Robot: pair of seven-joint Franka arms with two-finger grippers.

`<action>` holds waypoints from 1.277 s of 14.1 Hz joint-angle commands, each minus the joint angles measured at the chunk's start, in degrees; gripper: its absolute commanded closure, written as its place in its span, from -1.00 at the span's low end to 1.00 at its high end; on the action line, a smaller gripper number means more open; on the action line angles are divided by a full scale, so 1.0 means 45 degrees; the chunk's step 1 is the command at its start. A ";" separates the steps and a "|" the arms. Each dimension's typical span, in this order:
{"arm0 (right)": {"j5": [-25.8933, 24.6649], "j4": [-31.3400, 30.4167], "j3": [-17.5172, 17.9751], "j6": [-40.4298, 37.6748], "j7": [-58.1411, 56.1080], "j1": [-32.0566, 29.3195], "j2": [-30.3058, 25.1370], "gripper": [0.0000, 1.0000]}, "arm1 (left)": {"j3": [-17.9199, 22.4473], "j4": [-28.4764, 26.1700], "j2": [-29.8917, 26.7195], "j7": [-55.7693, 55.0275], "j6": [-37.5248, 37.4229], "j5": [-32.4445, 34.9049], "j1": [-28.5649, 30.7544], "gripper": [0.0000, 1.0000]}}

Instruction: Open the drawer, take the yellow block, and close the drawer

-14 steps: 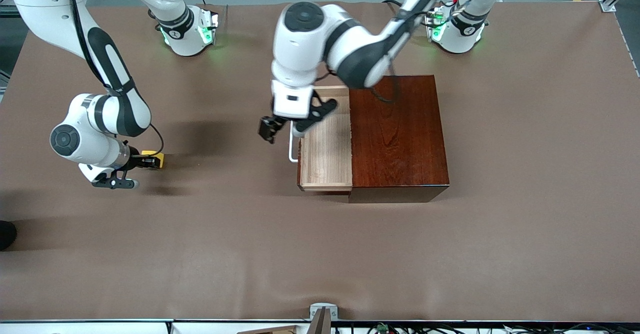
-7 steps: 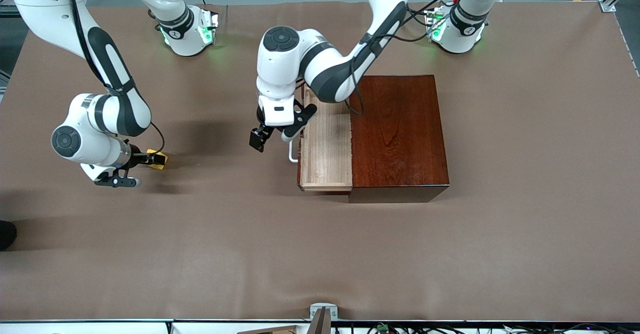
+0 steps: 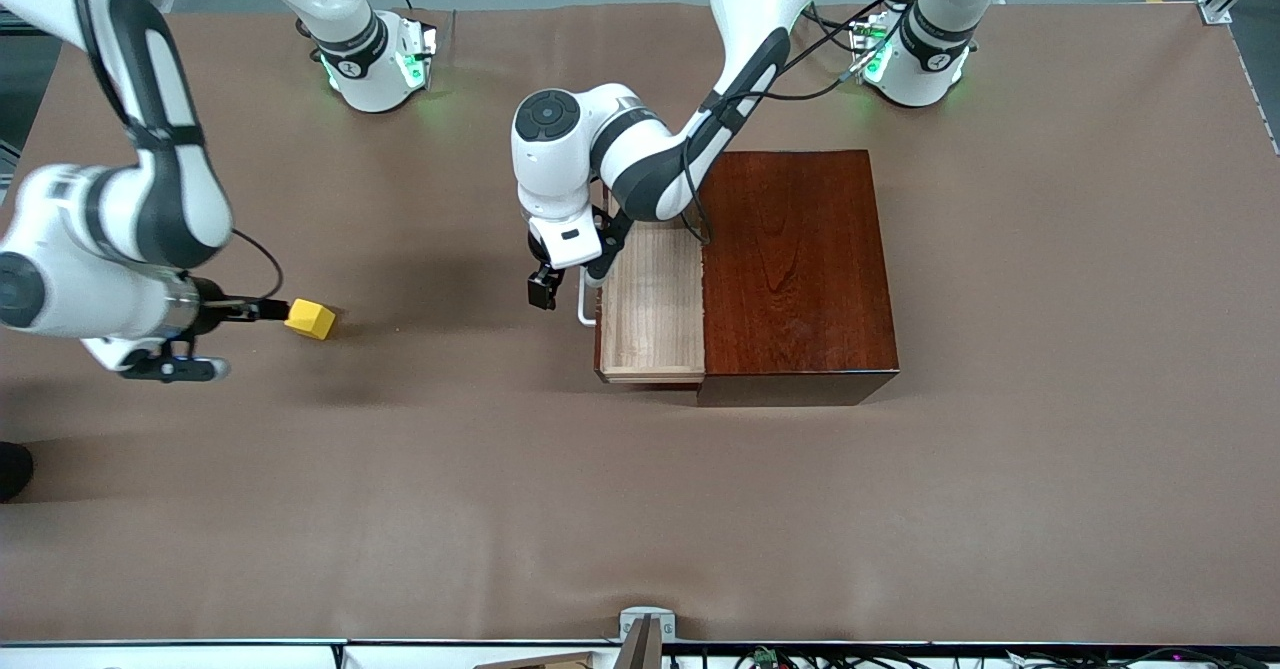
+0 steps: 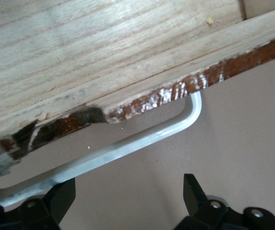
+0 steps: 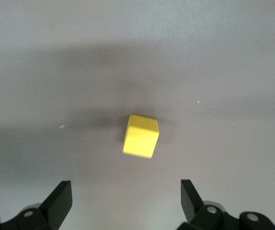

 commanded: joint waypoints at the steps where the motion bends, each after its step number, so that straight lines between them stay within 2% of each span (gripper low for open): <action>1: -0.0083 0.2728 0.0003 -0.2257 0.0123 0.0231 0.0138 -1.00 | 0.0093 0.0283 0.0152 -0.0522 -0.1037 0.0728 0.0021 -1.00; 4: -0.0064 0.4393 0.0062 -0.4367 0.0123 0.0347 -0.0328 -1.00 | 0.0093 0.0264 0.0131 0.0257 -0.2598 0.1159 0.0119 -1.00; 7: 0.0327 0.4359 0.0043 -0.4645 0.0085 0.0406 -0.1928 -1.00 | 0.0093 0.0244 -0.0005 0.0824 -0.4161 0.1160 0.0449 -1.00; 10: 0.0269 0.4222 0.0023 -0.5270 0.0084 0.0485 -0.2886 -1.00 | 0.0113 0.0244 -0.0006 0.1158 -0.5237 0.1160 0.0782 -1.00; 12: 0.0230 0.3638 -0.0035 -0.5116 0.0084 0.0426 -0.3396 -1.00 | 0.0132 0.0244 -0.0141 0.1139 -0.5570 0.1179 0.0978 -1.00; 14: -0.0139 0.2606 0.0003 -0.4087 0.0065 0.0484 -0.3942 -1.00 | 0.0210 0.0264 -0.0278 0.1139 -0.6077 0.1218 0.1017 -1.00; 18: -0.0123 0.0691 -0.0075 -0.2541 -0.0111 0.0211 -0.5113 -1.00 | 0.0328 0.0244 -0.0338 0.1139 -0.6392 0.1238 0.1250 -1.00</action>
